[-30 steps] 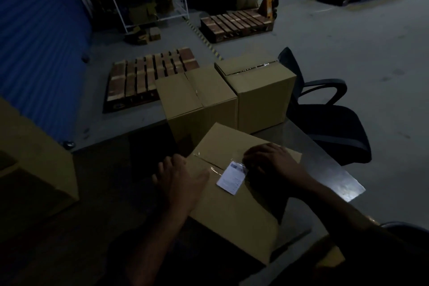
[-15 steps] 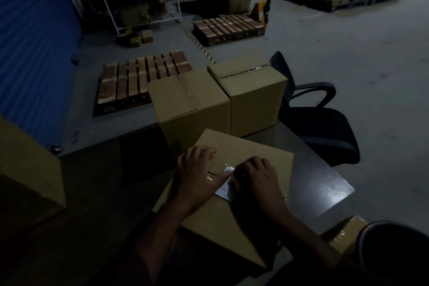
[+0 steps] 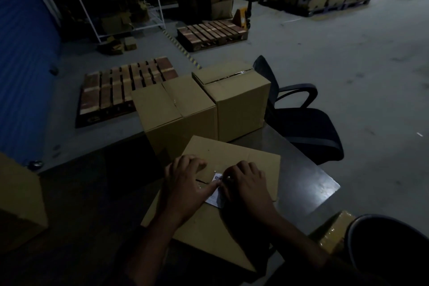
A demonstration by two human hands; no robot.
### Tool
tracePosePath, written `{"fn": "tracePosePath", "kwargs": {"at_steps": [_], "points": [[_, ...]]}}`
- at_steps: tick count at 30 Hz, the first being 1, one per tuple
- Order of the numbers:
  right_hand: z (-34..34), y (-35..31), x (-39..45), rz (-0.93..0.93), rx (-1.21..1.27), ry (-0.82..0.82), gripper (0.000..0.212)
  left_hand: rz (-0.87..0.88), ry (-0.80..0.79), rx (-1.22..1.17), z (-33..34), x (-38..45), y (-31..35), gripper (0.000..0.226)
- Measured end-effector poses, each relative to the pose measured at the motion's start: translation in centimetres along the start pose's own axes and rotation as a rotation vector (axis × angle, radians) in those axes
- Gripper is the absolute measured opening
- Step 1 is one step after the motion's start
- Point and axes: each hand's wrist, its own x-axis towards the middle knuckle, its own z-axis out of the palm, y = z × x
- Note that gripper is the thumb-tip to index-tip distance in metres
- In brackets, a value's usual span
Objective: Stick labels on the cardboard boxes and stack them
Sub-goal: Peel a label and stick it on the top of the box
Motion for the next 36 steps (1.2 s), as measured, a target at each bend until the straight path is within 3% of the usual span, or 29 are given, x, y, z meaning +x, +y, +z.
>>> {"fn": "tracePosePath", "kwargs": {"at_steps": [16,19,22,26,33,36], "points": [[-0.5,-0.4,0.1,0.012,0.039,-0.013,0.027,-0.025,-0.012,0.020,-0.2,0.1,0.2,0.059],[-1.0,-0.4,-0.4,0.024,0.035,0.005,0.022,-0.053,0.028,0.009,-0.2,0.3,0.2,0.044],[-2.0,0.0,-2.6,0.125,-0.015,0.051,0.026,-0.183,0.091,-0.045,-0.5,0.4,0.2,0.033],[-2.6,0.2,-5.5,0.193,-0.044,0.125,0.025,-0.413,0.112,-0.151,-0.6,1.0,0.4,0.041],[-2.7,0.3,-2.8,0.063,0.009,0.027,0.025,-0.485,0.127,-0.187,-1.1,-0.3,0.2,0.035],[-2.5,0.4,-2.6,0.147,-0.003,0.084,0.025,-0.523,0.187,-0.230,-1.8,-1.3,-0.3,0.031]]}}
